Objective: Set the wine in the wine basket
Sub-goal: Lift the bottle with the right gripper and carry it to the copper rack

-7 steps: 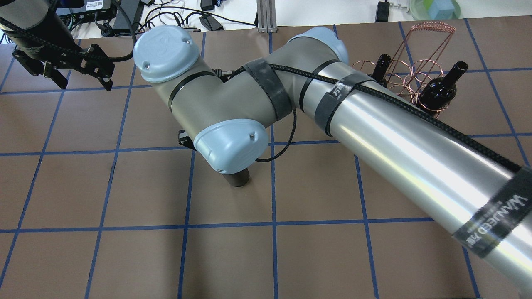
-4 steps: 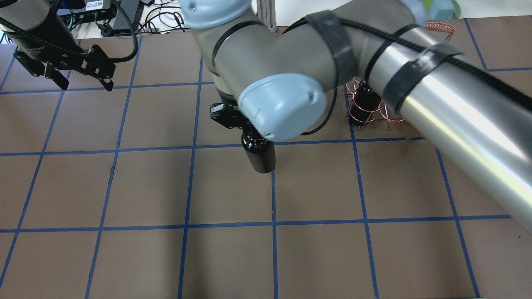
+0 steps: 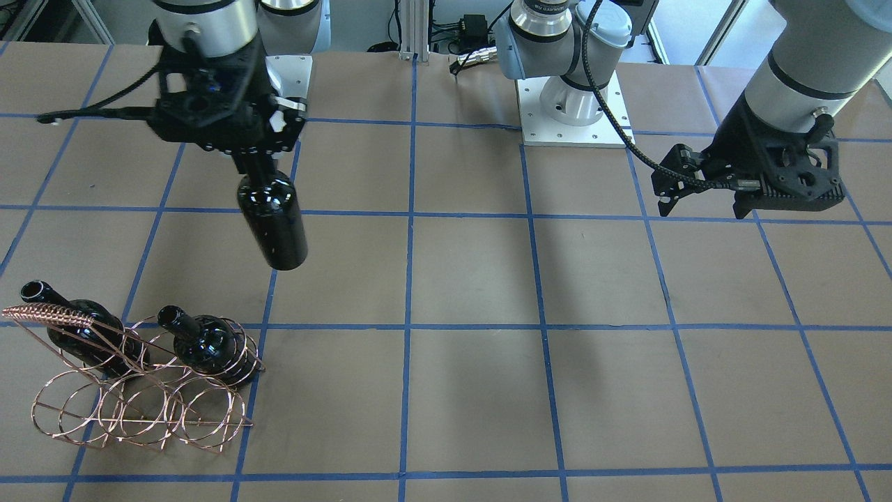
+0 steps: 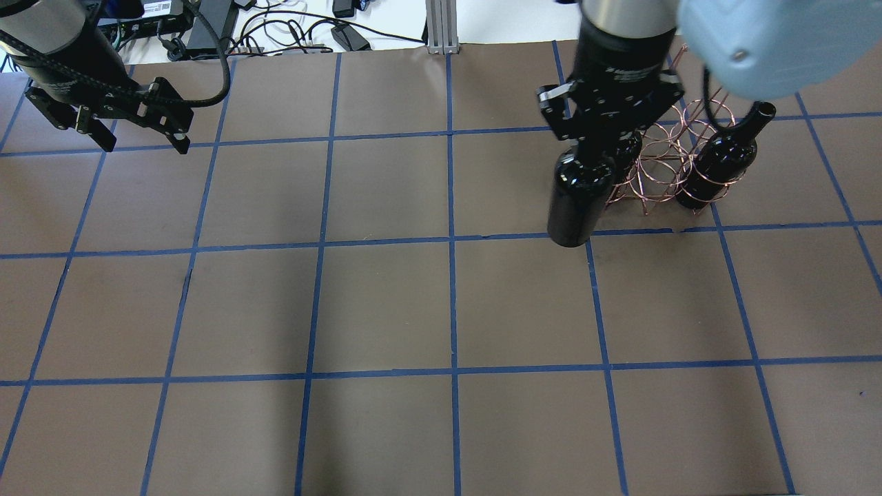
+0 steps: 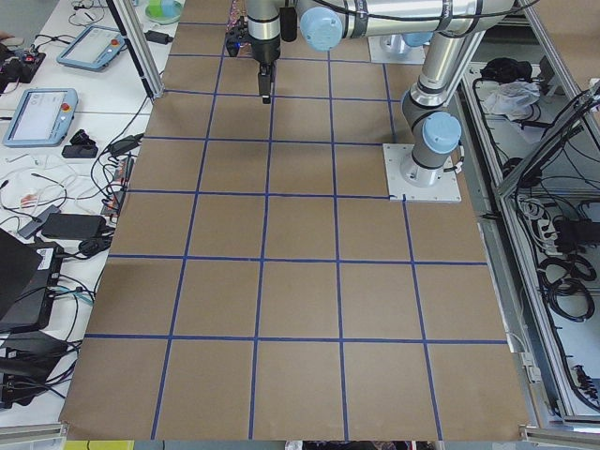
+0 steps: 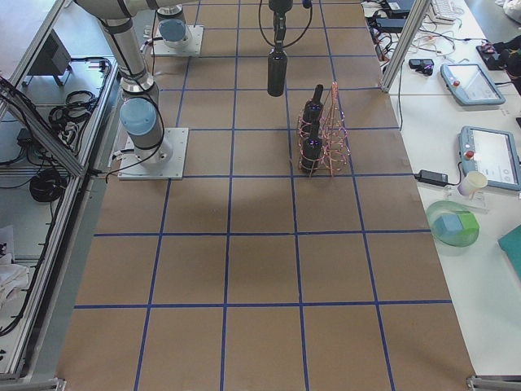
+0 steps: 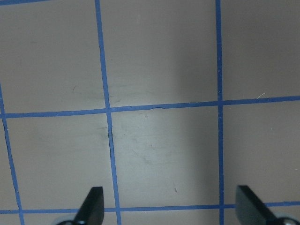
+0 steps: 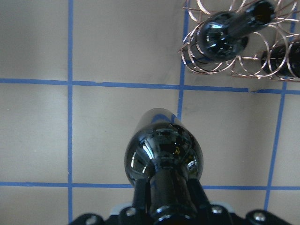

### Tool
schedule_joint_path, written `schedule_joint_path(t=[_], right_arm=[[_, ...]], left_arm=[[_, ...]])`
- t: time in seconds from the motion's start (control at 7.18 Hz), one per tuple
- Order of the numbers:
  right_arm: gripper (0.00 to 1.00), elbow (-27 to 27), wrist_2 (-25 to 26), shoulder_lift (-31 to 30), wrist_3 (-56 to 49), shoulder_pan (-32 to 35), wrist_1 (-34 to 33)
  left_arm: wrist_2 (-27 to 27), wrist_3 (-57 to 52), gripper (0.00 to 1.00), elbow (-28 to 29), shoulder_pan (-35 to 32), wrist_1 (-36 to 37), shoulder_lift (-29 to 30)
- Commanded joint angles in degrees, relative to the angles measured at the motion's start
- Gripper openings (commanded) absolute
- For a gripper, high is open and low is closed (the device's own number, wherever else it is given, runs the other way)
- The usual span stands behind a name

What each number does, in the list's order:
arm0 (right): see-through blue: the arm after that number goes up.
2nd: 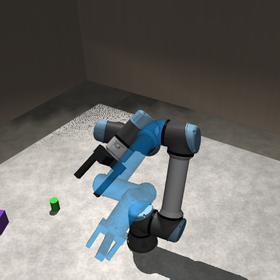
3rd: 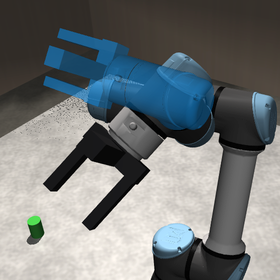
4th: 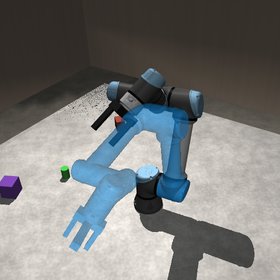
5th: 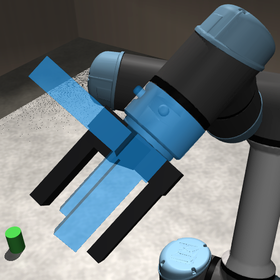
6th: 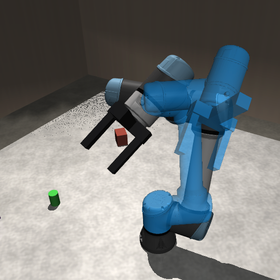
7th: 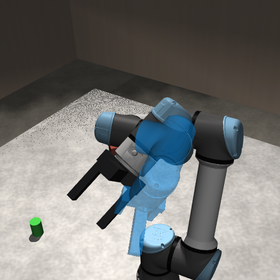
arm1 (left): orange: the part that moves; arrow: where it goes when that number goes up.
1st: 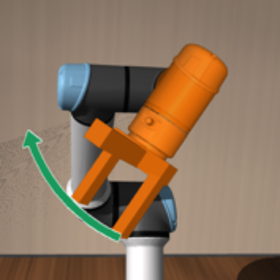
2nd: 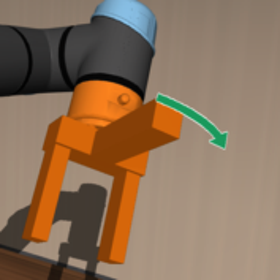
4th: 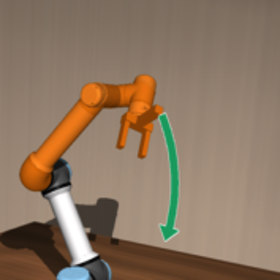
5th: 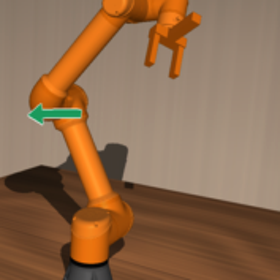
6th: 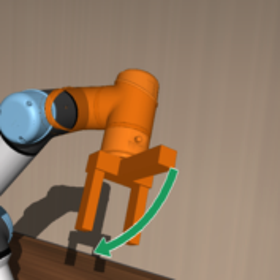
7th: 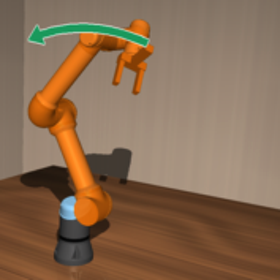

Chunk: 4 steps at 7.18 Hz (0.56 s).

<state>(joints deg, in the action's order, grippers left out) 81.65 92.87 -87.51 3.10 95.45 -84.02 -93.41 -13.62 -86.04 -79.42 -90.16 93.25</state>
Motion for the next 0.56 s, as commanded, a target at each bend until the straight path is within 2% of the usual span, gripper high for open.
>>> schedule_joint_path(t=[0.0, 0.28, 0.42], right_arm=[[0.0, -0.18, 0.65, -1.52, -9.03, -10.15, 0.52], [0.0, -1.05, -0.14, -0.74, -12.32, -15.71, 0.35], [0.0, -3.14, -0.58, 1.44, -12.59, -15.99, -0.43]], left_arm=[[0.07, 0.0, 1.0, 0.0, -0.21, -0.02, 0.0], [0.85, 1.04, 1.0, 0.26, -2.56, -0.02, -0.35], [0.16, 1.66, 1.0, 0.35, -5.71, 0.07, -0.79]])
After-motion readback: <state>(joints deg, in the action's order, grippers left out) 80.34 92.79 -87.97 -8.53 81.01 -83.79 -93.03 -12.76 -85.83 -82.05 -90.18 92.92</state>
